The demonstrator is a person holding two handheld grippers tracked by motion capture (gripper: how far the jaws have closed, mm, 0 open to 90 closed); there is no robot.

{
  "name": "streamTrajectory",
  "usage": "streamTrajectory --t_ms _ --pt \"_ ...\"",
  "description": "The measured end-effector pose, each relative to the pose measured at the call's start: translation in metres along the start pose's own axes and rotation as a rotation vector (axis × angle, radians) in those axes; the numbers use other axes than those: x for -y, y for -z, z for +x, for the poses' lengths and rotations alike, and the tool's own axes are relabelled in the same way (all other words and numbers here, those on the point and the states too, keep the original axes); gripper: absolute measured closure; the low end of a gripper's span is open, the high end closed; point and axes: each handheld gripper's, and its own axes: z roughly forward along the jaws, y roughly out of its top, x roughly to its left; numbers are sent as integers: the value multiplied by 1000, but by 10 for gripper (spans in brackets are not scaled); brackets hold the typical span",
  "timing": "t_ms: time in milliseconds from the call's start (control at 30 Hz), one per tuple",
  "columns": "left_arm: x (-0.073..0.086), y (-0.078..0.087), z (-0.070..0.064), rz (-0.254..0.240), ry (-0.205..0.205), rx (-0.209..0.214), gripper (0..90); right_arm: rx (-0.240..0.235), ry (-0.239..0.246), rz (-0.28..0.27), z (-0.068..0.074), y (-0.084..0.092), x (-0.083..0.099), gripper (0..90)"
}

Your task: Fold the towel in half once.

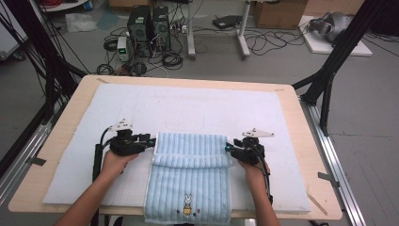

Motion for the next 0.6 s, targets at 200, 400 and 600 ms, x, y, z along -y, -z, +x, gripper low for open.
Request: streamTrajectory --t_ms 200,400,600 --pt "-3 -19 -1 74 -15 -53 549 -9 36 39 5 -8 1 491" --pt "-3 -23 -6 109 -64 -57 573 7 97 57 12 -12 1 520" --pt "-5 -25 -8 130 -112 -80 726 11 101 65 13 -12 0 518"
